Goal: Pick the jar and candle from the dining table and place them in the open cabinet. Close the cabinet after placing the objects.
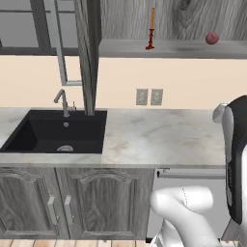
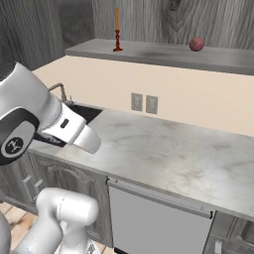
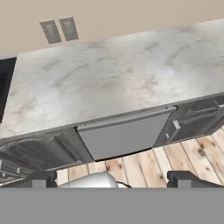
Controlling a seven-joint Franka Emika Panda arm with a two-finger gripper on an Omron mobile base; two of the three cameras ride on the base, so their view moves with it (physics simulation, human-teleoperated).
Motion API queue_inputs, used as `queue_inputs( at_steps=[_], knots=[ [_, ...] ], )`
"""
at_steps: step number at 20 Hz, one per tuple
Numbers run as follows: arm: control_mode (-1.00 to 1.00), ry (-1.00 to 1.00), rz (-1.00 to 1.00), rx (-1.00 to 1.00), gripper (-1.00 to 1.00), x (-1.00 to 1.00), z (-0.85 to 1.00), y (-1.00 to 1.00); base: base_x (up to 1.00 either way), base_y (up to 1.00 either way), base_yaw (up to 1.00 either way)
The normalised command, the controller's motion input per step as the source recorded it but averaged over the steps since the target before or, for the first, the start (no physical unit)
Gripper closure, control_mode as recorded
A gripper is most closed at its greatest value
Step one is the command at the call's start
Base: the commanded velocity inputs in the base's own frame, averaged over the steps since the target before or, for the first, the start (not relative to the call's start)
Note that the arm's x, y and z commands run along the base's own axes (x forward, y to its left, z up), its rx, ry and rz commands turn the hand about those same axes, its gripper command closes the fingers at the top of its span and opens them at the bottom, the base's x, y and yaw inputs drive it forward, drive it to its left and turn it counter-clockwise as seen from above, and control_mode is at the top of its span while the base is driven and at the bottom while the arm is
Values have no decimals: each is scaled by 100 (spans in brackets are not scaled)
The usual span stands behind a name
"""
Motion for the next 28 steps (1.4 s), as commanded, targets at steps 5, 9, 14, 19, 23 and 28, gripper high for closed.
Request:
queue_inputs(
  at_steps=[5,9,14,19,23,28],
  knots=[
    [-100,0,0,0,-100,-2,-11,8,0,0,0],
    [-100,0,0,0,-100,0,-29,15,0,0,0],
    [-100,0,0,1,-100,0,-19,3,0,0,0],
    [100,0,0,0,-100,0,0,0,0,0,0],
    [100,0,0,0,-100,0,0,0,-54,0,0],
    [100,0,0,0,-100,0,0,0,-100,0,0]
  ],
)
